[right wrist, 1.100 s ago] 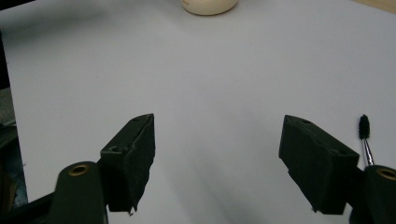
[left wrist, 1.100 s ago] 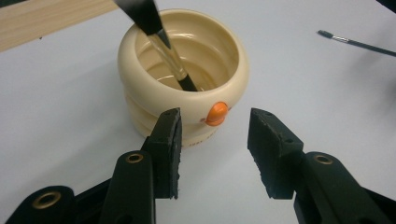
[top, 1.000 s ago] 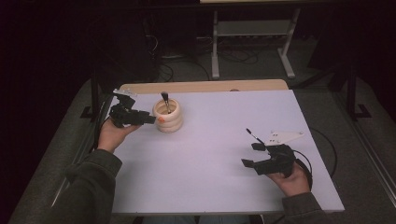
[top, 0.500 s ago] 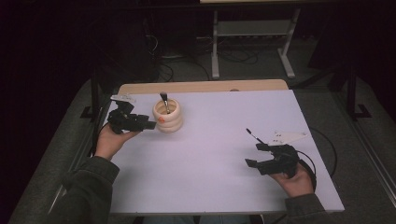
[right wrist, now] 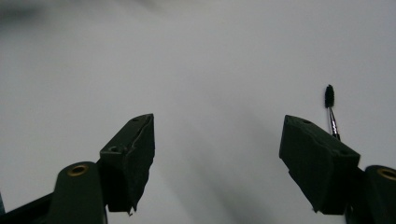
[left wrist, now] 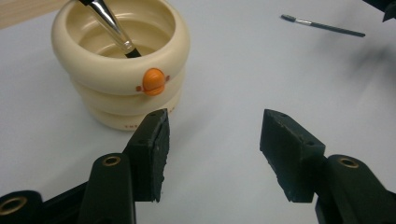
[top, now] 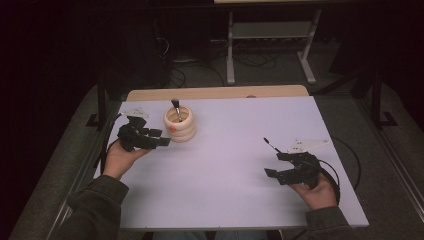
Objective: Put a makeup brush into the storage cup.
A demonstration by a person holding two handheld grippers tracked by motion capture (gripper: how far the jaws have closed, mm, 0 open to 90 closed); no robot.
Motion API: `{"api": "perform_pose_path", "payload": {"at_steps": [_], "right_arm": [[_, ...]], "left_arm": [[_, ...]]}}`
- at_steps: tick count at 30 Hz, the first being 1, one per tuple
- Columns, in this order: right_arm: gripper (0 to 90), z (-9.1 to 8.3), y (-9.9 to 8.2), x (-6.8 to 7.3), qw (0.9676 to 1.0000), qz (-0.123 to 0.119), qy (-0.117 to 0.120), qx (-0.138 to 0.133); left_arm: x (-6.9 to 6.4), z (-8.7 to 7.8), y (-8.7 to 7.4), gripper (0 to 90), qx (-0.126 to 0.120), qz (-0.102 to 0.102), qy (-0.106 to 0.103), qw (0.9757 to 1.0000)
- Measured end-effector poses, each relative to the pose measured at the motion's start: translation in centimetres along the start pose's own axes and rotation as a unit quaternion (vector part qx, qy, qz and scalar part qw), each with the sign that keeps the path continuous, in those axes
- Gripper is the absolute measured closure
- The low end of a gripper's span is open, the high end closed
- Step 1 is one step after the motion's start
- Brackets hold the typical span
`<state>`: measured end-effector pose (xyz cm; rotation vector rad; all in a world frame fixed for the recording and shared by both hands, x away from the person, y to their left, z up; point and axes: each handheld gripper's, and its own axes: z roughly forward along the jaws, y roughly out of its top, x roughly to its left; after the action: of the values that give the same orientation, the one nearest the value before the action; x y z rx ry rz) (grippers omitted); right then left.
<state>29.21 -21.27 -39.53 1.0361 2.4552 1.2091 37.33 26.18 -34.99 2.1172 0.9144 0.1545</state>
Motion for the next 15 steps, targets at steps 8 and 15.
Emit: {"api": "perform_pose_path", "payload": {"at_steps": [8, 15], "right_arm": [[28.2, -0.4, 0.1, -0.4, 0.9994, 0.013, -0.026, 0.017], [30.2, -0.8, 0.1, -1.5, 0.9983, 0.024, -0.046, 0.026]], "left_arm": [[-1.4, 0.4, -0.7, 41.0, 0.001, 0.009, -0.006, 0.9999], [-2.5, -0.2, -1.2, 40.9, -0.011, 0.016, -0.01, 0.9998]]}}
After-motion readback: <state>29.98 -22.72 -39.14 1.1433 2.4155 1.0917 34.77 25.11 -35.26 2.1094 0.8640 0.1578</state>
